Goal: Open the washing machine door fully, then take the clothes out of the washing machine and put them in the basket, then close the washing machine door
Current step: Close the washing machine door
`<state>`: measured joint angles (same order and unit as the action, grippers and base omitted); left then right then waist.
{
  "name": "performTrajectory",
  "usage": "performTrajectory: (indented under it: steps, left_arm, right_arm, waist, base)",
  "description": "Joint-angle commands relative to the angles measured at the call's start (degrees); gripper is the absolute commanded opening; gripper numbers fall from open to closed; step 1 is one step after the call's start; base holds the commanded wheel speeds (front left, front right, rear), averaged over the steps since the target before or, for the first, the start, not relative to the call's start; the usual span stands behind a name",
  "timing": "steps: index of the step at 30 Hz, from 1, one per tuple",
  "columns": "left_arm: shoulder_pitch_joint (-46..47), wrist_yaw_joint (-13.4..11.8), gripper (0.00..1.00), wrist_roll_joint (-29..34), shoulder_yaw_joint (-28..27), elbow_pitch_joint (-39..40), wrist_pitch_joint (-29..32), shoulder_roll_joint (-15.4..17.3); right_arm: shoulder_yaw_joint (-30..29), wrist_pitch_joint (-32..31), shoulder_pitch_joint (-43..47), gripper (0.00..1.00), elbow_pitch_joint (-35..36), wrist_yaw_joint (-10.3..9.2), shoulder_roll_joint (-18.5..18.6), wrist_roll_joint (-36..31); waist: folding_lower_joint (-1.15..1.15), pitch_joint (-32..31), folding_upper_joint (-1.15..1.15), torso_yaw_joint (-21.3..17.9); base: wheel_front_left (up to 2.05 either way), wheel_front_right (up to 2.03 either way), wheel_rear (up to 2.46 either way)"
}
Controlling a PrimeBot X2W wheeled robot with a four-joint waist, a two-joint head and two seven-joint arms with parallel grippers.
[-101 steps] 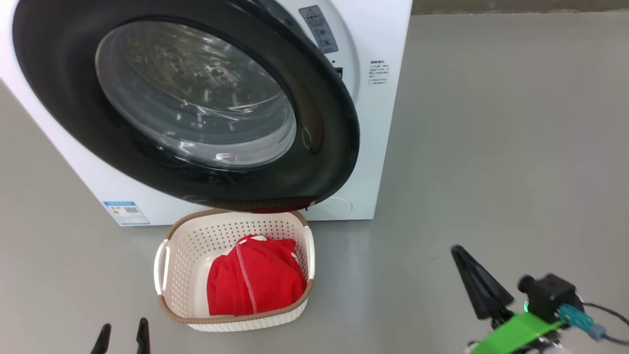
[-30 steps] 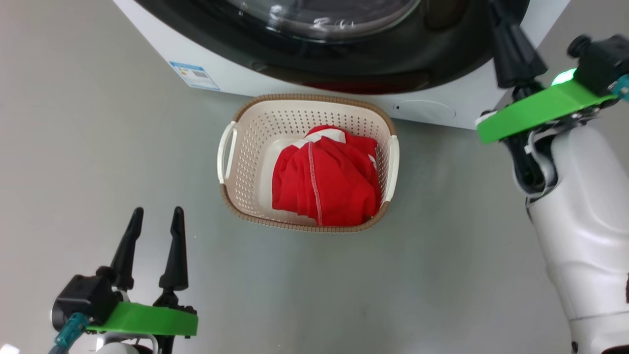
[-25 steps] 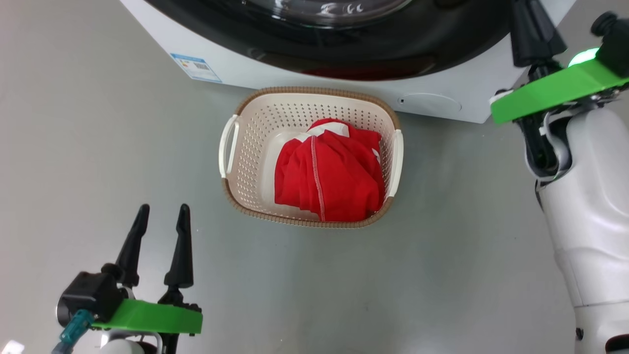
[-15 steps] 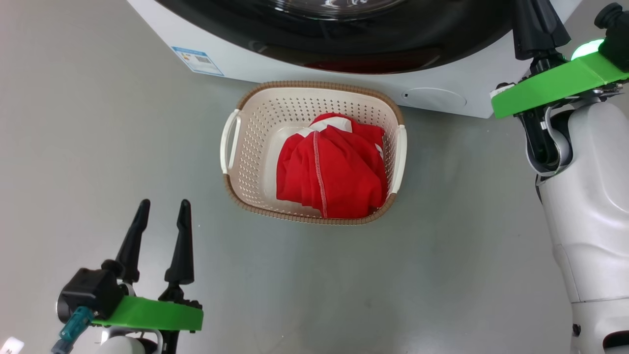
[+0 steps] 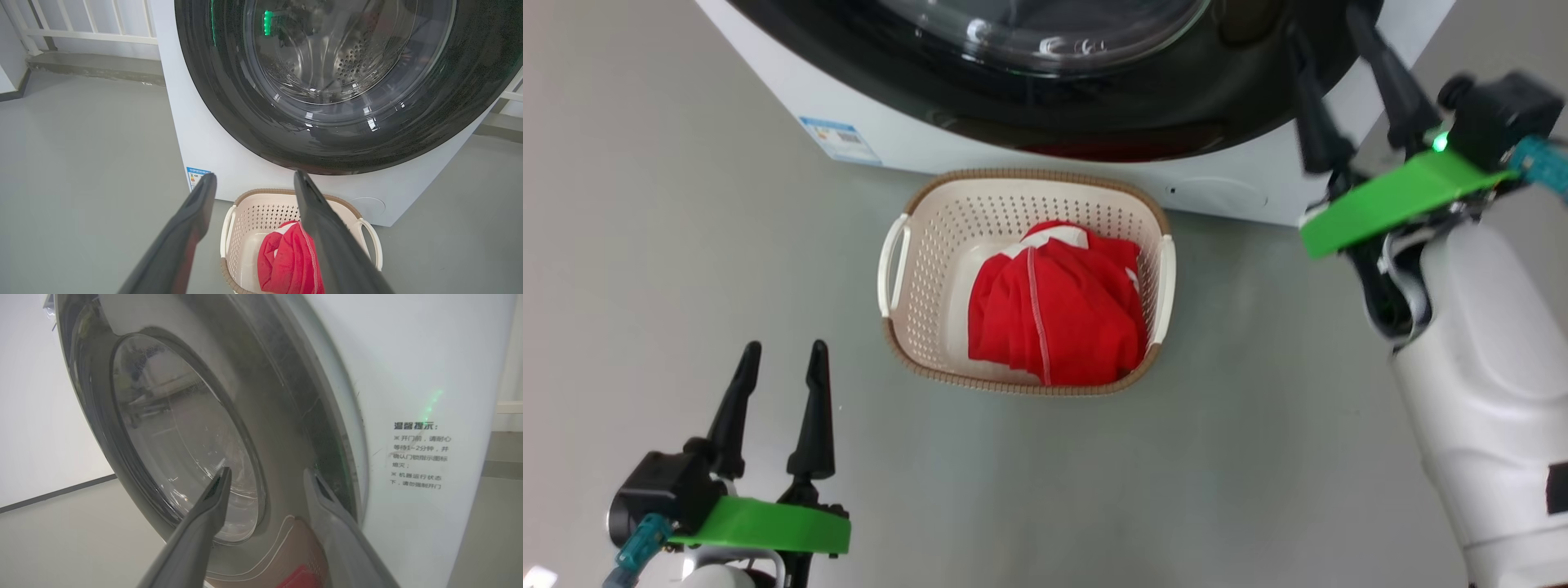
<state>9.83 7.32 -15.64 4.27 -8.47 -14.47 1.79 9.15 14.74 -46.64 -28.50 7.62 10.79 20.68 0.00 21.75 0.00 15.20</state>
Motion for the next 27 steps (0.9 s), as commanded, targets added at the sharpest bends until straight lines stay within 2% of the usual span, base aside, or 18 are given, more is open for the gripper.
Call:
performTrajectory:
  steps: [1,16,27]
  left_arm:
    - [-0.76,0.17,1.0,0.76,-2.42,0.83,-0.52,1.1]
    - [-3.84,0.17,1.0,1.03,-5.3,-1.74,-0.52,3.33]
    - [-5.99,0.17,1.0,1.0,-7.74,-1.71,-0.52,4.4]
  right_arm:
    - [1.5,0.26,1.89,1.0,1.24,-0.13,-0.97,0.08]
    - [4.95,0.26,14.15,1.0,2.3,-0.13,0.17,1.16]
    - [3.07,0.26,23.01,1.0,2.22,-0.13,0.24,1.45]
  waist:
    - [0.0,-1.92,0.0,-1.07]
    - [0.0,-8.13,0.0,-6.94]
    - [0.0,-11.13,0.0,-11.84]
  base:
    - [0.0,0.0,0.0]
    - [0.0,0.0,0.0]
    - [0.0,0.0,0.0]
